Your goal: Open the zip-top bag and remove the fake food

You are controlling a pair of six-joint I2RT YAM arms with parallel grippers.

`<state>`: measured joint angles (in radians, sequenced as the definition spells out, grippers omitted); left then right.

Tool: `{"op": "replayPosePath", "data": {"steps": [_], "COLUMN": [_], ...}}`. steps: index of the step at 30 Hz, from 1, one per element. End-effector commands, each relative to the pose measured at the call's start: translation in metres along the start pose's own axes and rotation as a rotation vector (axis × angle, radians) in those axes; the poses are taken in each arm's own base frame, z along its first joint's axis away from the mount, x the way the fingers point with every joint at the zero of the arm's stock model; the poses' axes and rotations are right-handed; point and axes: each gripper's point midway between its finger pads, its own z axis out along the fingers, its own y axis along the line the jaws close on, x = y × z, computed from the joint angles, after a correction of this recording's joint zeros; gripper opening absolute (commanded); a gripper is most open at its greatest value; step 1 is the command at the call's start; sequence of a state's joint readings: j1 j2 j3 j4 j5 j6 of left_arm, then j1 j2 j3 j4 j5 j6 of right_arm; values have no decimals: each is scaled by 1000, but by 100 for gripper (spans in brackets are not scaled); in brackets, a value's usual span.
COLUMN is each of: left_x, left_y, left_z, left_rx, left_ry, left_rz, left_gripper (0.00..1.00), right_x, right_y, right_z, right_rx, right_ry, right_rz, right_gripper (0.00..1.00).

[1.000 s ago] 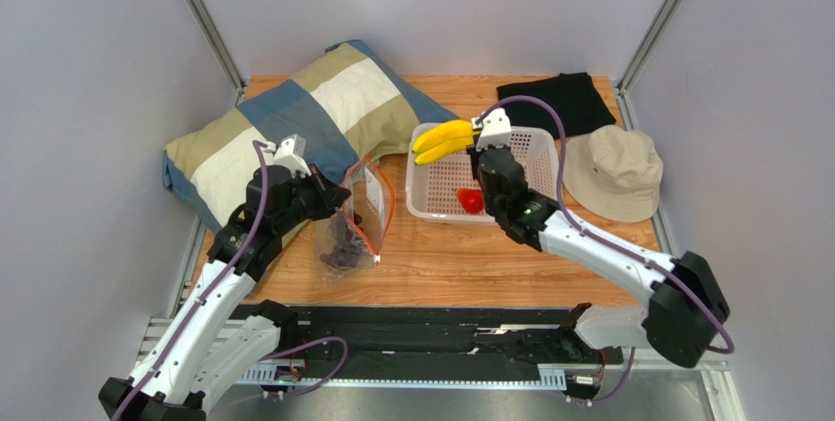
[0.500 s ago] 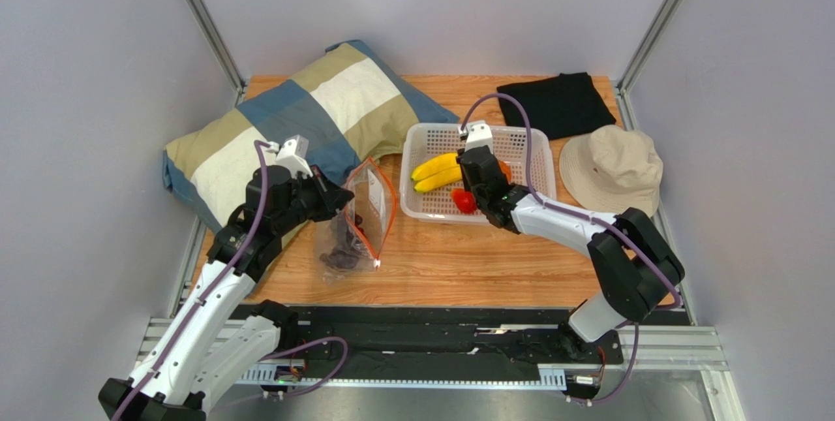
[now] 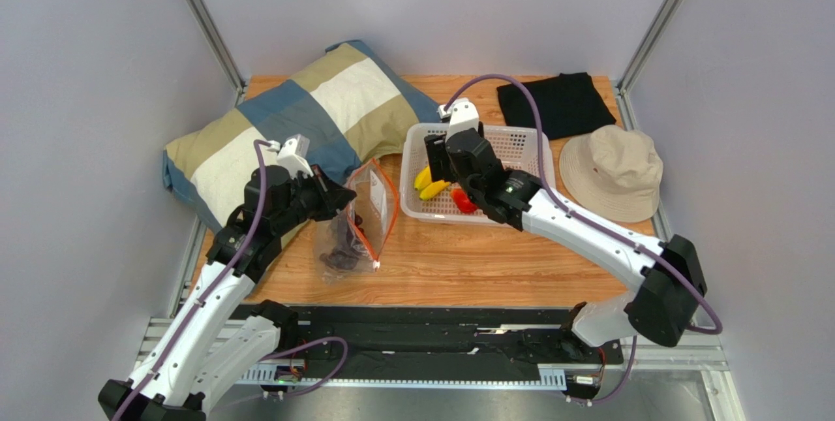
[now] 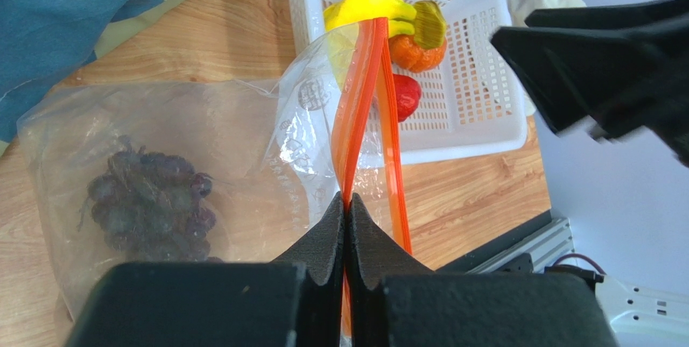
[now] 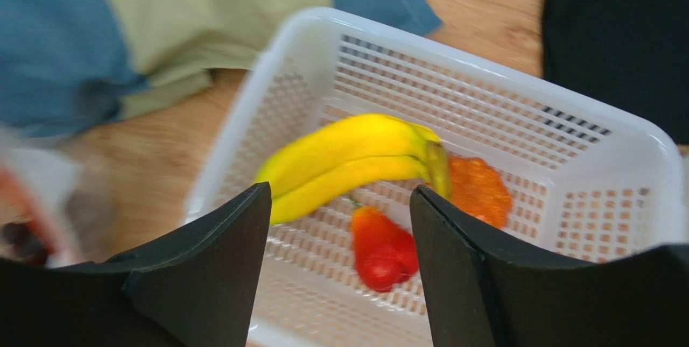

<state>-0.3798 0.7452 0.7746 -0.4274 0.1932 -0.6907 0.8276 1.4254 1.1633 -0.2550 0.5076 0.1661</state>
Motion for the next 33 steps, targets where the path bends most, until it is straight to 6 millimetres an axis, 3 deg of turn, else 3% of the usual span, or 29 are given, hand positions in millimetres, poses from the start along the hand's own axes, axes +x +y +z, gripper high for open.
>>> {"op": "replayPosePath", "data": {"steps": [1,3,7,8,9,12,15,18,21,24,28,33], "left_x": [-8,-8,-8,-8,-8,-8,-7,-4,-2,0,-1,-6], "left_y": [-14,-15,-17,-17,-17,-18,-15,-9,5,7,-8,-40], "left_z": [1,2,3,2,2,1,1,3,5,5,4,4], "left_rx": [67,78,87,89,89,94,81,57,-9,-3,75,214], "left_ry": [-23,-22,-24,-24,-24,-26,-27,-28,-32,-40,-37,1], "left_rz": [27,29,28,28,28,29,32,24,11,22,40,-1], "left_gripper": [0,0,0,0,0,0,0,0,0,0,0,0], "right_x": [-22,-21,-15,-3,3,21,41,58,62,68,81,83], "right_y": [65,101,154,166,181,208,223,234,242,245,239,211], "right_z": [-47,-62,-73,-68,-75,-70,-56,-38,-27,-18,-10,-6], "right_rx": [-275,-414,-569,-582,-623,-686,-691,-678,-689,-691,-696,-626], "right_ry": [19,47,125,163,195,285,340,363,352,361,393,385], "right_rz": [111,167,212,203,218,279,316,328,352,358,344,270], "right_gripper": [58,49,35,34,33,33,33,33,33,38,41,44]}}
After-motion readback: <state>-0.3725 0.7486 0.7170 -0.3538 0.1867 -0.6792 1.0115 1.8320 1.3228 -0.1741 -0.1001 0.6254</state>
